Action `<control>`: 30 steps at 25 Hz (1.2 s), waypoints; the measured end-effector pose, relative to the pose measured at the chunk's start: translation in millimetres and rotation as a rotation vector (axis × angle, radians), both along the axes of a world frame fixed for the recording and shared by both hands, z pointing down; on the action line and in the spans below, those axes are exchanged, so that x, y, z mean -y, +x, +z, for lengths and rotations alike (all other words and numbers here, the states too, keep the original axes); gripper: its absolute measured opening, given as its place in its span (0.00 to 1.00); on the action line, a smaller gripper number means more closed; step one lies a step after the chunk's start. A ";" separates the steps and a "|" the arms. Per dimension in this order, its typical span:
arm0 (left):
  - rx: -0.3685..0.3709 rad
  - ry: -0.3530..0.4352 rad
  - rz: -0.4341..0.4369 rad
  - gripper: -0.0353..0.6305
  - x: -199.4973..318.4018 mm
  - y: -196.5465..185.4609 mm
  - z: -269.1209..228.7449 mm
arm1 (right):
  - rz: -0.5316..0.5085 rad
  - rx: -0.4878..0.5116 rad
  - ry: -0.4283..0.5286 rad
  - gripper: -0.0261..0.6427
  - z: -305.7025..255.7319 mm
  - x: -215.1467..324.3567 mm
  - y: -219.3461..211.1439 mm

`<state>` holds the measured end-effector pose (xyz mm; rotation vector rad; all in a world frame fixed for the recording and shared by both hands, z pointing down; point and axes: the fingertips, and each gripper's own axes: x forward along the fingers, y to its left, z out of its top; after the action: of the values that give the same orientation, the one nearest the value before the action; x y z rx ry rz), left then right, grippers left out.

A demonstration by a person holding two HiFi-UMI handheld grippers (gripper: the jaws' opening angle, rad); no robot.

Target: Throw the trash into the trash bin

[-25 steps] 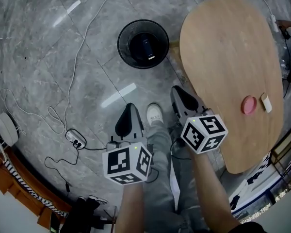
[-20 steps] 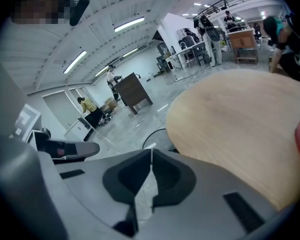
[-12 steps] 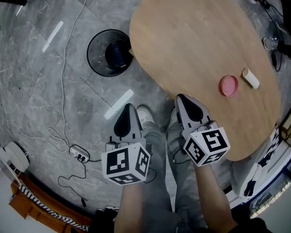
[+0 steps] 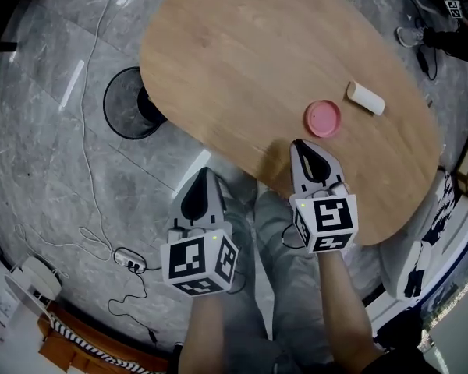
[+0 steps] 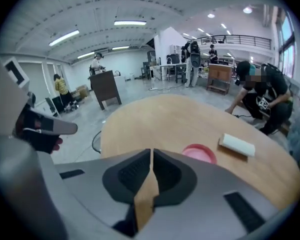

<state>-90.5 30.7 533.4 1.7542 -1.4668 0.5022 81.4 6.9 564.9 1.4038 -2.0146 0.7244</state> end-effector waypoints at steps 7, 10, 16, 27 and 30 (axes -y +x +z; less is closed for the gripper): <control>0.011 -0.022 0.052 0.06 -6.5 40.1 4.8 | -0.089 -0.153 -0.063 0.08 23.3 8.3 38.2; 0.008 -0.033 0.057 0.06 -7.1 46.9 7.1 | -0.098 -0.154 -0.110 0.15 33.3 13.8 44.3; 0.008 -0.040 0.044 0.06 -0.9 50.4 12.2 | -0.123 -0.165 -0.190 0.15 51.8 23.7 46.9; -0.012 -0.035 -0.027 0.06 -0.5 16.6 12.7 | -0.128 -0.203 -0.215 0.06 52.6 32.9 30.5; -0.011 -0.038 -0.058 0.06 -3.6 -2.8 14.0 | -0.166 -0.187 -0.174 0.06 39.5 40.4 1.8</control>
<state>-93.3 34.3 547.4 1.6769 -1.4868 0.4869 83.2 -33.5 604.4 1.1457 -1.8490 0.6534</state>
